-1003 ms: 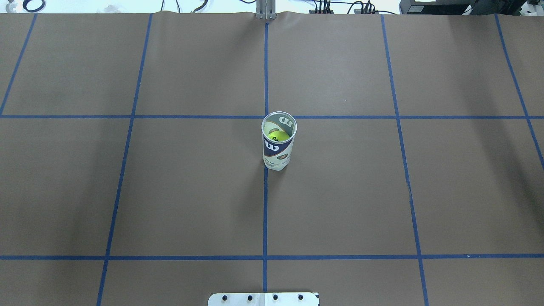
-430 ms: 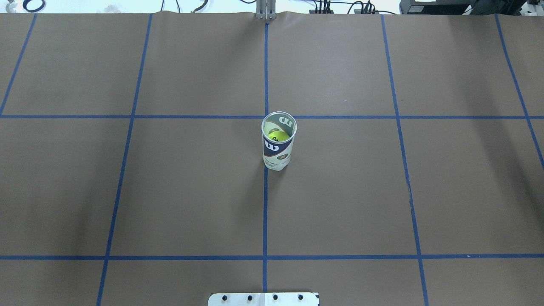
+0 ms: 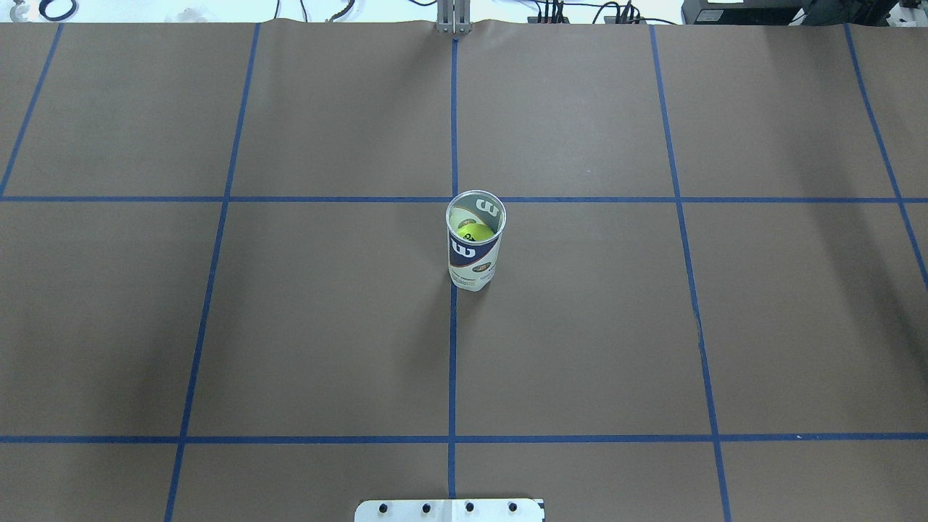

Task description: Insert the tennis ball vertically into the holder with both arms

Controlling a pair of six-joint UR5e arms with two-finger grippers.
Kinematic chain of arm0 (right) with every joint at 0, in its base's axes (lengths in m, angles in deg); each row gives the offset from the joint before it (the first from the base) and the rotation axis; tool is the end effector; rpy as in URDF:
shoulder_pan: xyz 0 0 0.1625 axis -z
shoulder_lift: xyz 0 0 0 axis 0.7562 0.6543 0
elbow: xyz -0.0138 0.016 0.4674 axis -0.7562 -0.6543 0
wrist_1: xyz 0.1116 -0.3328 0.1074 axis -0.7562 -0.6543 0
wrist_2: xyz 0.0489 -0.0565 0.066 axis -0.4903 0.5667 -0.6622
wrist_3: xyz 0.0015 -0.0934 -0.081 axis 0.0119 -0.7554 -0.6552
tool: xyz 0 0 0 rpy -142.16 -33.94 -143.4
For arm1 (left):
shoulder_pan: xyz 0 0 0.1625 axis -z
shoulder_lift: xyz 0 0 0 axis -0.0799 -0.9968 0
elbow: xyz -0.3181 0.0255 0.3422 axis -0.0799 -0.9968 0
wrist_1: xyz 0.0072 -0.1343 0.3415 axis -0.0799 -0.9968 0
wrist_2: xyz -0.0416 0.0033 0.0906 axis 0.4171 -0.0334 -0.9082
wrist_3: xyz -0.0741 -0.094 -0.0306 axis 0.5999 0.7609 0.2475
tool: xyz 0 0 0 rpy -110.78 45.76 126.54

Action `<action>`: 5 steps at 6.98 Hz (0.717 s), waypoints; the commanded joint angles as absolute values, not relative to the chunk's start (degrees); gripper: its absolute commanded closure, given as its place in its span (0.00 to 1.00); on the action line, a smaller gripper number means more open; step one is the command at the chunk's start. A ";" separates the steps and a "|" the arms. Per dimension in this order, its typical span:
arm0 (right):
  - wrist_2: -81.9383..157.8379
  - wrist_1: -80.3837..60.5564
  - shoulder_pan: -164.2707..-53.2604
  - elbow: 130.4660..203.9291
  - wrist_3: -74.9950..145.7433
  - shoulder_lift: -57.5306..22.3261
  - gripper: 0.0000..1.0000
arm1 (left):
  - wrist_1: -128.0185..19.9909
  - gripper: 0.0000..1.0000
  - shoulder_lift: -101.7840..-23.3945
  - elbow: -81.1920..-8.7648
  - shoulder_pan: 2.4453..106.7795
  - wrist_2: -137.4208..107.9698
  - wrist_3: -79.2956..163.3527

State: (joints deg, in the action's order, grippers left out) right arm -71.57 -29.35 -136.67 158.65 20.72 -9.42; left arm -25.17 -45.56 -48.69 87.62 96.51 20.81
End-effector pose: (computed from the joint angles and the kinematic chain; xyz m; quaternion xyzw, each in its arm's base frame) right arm 0.0266 -0.5389 0.6730 -0.0121 -0.3625 -0.0056 0.9319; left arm -0.0673 -0.4647 0.6690 0.0656 0.3604 0.0497 0.9292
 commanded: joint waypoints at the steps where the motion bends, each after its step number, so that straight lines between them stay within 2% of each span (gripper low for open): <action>1: -71.65 -29.32 -136.67 158.67 20.81 -9.27 0.00 | -25.19 0.00 -45.54 -50.42 87.61 96.72 20.79; 5: -71.66 -29.32 -136.32 158.75 20.81 -9.45 0.00 | -30.62 0.00 -44.84 -50.34 87.61 99.97 20.79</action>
State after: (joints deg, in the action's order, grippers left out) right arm -71.65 -29.31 -136.36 158.79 20.80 -9.55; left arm -28.47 -45.10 -50.66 87.61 99.78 20.73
